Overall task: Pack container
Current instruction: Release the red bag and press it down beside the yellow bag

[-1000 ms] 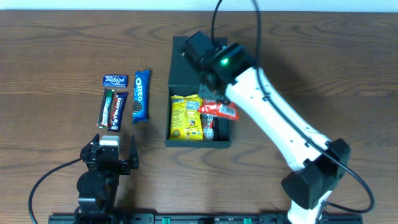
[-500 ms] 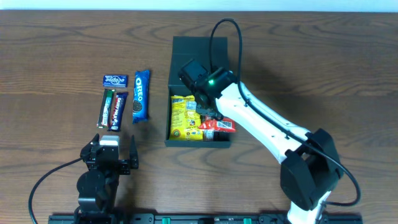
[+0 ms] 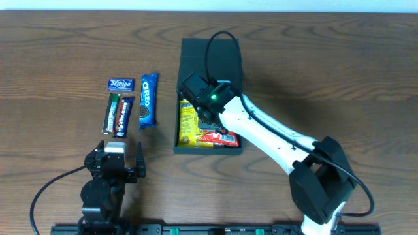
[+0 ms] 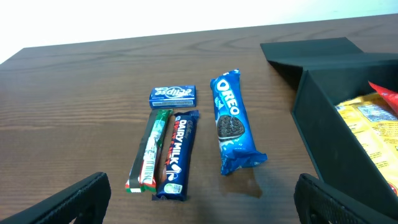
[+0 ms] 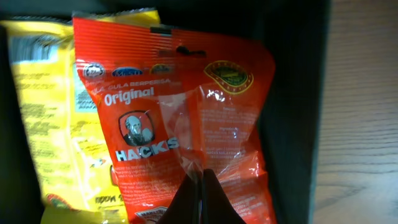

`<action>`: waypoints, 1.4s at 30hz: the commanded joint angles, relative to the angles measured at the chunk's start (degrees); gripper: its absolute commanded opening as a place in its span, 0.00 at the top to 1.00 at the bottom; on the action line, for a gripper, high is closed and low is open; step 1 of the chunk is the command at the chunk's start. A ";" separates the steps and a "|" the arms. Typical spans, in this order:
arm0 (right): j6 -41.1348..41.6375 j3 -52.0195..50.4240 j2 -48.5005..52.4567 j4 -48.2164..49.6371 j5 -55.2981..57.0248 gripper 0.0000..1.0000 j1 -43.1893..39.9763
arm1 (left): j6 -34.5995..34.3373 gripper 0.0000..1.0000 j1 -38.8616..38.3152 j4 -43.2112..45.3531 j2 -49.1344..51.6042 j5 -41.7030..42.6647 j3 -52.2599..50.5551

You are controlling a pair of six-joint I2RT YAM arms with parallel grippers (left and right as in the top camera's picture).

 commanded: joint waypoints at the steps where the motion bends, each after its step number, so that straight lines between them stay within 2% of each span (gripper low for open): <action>1: -0.44 -0.52 -0.79 0.07 -0.74 0.99 0.24 | 1.01 0.05 0.07 -0.39 -0.33 -0.39 -1.25; 9: 0.09 -0.92 -0.79 -0.37 4.63 0.99 0.09 | 1.01 0.05 0.07 -0.39 -0.33 -0.39 -1.25; 11: 3.08 -0.96 -0.79 -1.88 6.82 0.98 0.09 | 1.01 0.04 0.07 -0.37 -0.33 -0.39 -1.25; 20: 3.63 -4.31 -0.57 0.42 7.41 0.99 0.09 | 1.01 0.05 0.07 -0.37 -0.33 -0.39 -1.25; 21: 3.63 -4.68 -0.57 0.79 7.41 0.94 0.04 | 1.01 0.05 0.07 -0.39 -0.33 -0.39 -1.25; 24: 3.56 -5.03 -0.57 1.51 7.41 0.49 0.04 | 1.01 0.05 0.07 -0.39 -0.33 -0.39 -1.25; 25: 3.23 -4.92 -0.59 1.68 7.41 0.37 0.04 | 1.01 0.05 0.07 -0.39 -0.33 -0.39 -1.25; 27: 2.19 -3.98 -0.61 1.44 7.41 0.23 0.04 | 1.01 0.05 0.07 -0.39 -0.33 -0.39 -1.25; 30: -1.03 -0.61 -1.03 0.17 7.41 0.21 0.04 | 1.01 0.05 0.07 -0.39 -0.33 -0.39 -1.25; 32: -2.16 2.54 -1.70 -1.60 7.41 0.22 0.04 | 1.01 0.05 0.07 -0.37 -0.33 -0.39 -1.25; 33: -2.32 4.24 -2.12 -2.75 7.41 0.29 0.04 | 1.01 0.05 0.07 -0.37 -0.33 -0.39 -1.25; 34: -2.75 5.88 -2.78 -3.85 7.37 0.44 0.04 | 1.01 0.04 0.07 -0.37 -0.33 -0.39 -1.25; 36: -4.39 7.13 -3.93 -4.59 6.36 0.95 0.04 | 1.01 0.04 0.07 -0.39 -0.33 -0.39 -1.25; 37: -5.95 7.28 -4.66 -4.57 4.98 0.99 0.04 | 1.01 0.05 0.07 -0.37 -0.33 -0.39 -1.25; 42: -10.21 5.81 -5.18 -6.73 -2.99 0.99 0.04 | 1.01 0.05 0.07 -0.37 -0.33 -0.39 -1.25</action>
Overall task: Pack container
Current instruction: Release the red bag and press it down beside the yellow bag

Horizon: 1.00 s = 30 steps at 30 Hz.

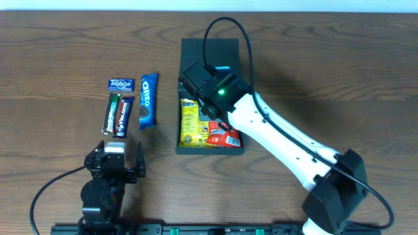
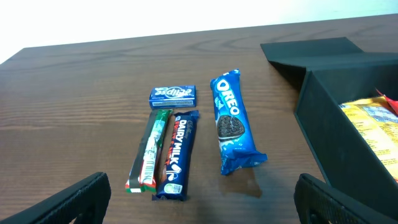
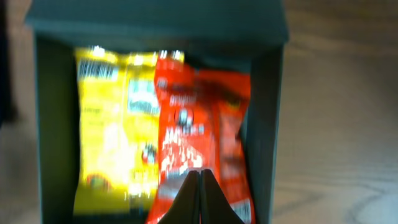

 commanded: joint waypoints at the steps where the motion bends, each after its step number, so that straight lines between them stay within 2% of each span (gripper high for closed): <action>1: -3.74 -2.16 -0.37 -0.72 -5.64 0.99 -0.04 | 1.01 0.05 0.07 -0.39 -0.33 -0.42 -1.25; 8: -6.69 -12.33 -0.26 5.95 -13.18 0.99 -0.26 | 1.01 0.05 0.07 -0.37 -0.33 -0.42 -1.25; 19: -6.64 -22.67 0.04 14.40 -13.60 0.99 -0.66 | 1.01 0.05 0.07 -0.37 -0.33 -0.42 -1.25; 25: -6.86 -18.99 -0.59 13.29 -13.57 0.99 -0.70 | 1.01 0.05 0.07 -0.39 -0.33 -0.42 -1.25; 30: -10.84 -6.99 -5.27 9.40 -11.63 0.99 -0.70 | 1.01 0.05 0.07 -0.39 -0.33 -0.42 -1.25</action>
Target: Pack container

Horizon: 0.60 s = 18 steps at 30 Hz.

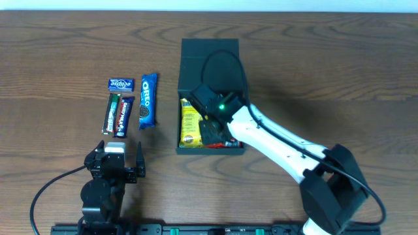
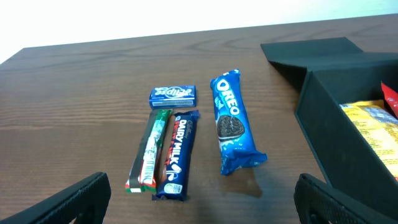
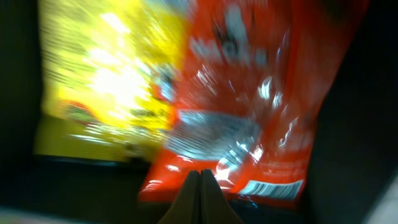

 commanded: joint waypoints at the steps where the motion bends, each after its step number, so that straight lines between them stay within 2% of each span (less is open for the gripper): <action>1: -4.52 8.22 -5.84 -0.11 3.76 0.92 -0.44 | 1.01 0.05 0.07 -0.37 -0.33 -0.42 -1.25; 3: -7.37 11.52 -8.15 1.01 7.52 0.59 -0.83 | 1.01 0.05 0.07 -0.37 -0.33 -0.42 -1.25; 4: -9.20 12.48 -8.85 1.77 8.24 0.37 -1.22 | 1.01 0.05 0.07 -0.39 -0.33 -0.42 -1.25; 5: -12.22 13.51 -9.79 3.04 8.50 0.20 -1.92 | 1.01 0.05 0.07 -0.39 -0.33 -0.42 -1.25; 7: -17.07 14.10 -11.21 5.60 8.24 0.01 -3.67 | 1.01 0.05 0.07 -0.39 -0.33 -0.42 -1.25; 18: -28.96 14.05 -11.58 11.54 5.73 0.01 -11.82 | 1.01 0.05 0.07 -0.39 -0.33 -0.42 -1.25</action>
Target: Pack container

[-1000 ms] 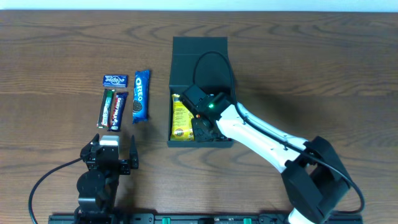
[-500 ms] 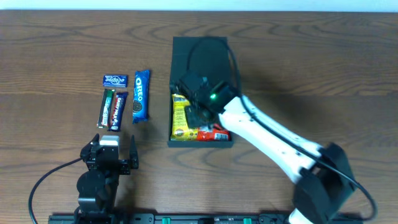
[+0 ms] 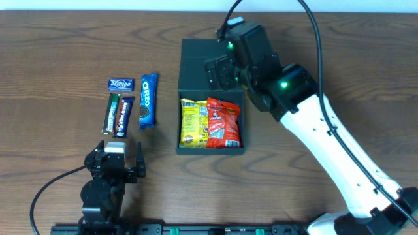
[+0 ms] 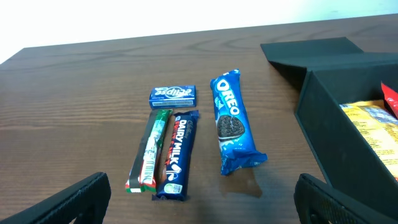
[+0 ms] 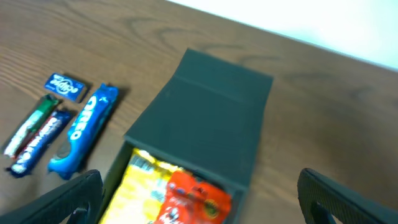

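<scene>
The black box (image 3: 210, 147) stands open mid-table, its lid (image 3: 209, 57) folded back. Inside lie a yellow packet (image 3: 190, 121) and a red Hacks packet (image 3: 223, 122) side by side, also seen in the right wrist view as the yellow packet (image 5: 140, 186) and the red packet (image 5: 196, 199). My right gripper (image 3: 223, 68) (image 5: 202, 202) hangs high over the lid end, open and holding nothing. The Oreo pack (image 3: 148, 99) (image 4: 231, 118), Dairy Milk bar (image 3: 124, 116) (image 4: 177, 152), green-red bar (image 3: 112, 113) and Eclipse pack (image 3: 121, 84) lie left of the box. My left gripper (image 3: 117, 162) (image 4: 202, 205) rests open near the front edge.
The dark wooden table (image 3: 339, 52) carries nothing else in view. Cables run from both arms, one looping above the right wrist (image 3: 307, 13). The box's left wall (image 4: 323, 149) stands to the right of the left gripper.
My right gripper was shut and low inside the box at the red packet's near end. Now it is raised over the lid end and open. The red packet lies flat beside the yellow one.
First my right gripper was shut just over the red packet in the box. Then it was higher above the box, still shut, then low at the packet's near end. Now it is up and open. The left arm and the loose snacks have not moved.
</scene>
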`<action>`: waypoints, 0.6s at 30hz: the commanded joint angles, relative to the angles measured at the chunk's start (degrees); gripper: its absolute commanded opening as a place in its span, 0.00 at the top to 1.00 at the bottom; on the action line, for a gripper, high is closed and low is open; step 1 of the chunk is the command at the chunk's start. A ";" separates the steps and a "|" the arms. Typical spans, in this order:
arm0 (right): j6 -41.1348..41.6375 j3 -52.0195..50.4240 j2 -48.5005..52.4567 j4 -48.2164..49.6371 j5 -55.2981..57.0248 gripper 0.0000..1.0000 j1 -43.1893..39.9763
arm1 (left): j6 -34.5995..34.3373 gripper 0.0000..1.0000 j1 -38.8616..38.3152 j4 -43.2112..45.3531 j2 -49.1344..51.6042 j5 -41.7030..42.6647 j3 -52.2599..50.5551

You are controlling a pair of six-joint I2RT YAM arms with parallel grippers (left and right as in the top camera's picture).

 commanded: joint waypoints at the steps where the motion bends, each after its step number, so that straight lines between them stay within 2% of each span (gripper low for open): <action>1: -5.84 -0.17 0.44 1.81 -0.15 0.01 -1.73 | 1.05 0.05 0.07 -0.33 -0.33 -0.42 -1.25; 11: -6.75 -0.17 1.90 6.40 -0.50 0.01 -4.24 | 1.03 0.05 0.09 -0.39 -0.33 -0.44 -1.25; 15: -9.29 -0.17 2.80 6.58 -7.08 0.01 -4.24 | 0.07 0.05 0.07 -0.39 -0.33 0.63 -1.25; 18: -10.12 -0.17 3.17 6.60 -11.85 0.01 -4.24 | -2.51 0.05 0.07 0.02 -0.33 4.83 -1.27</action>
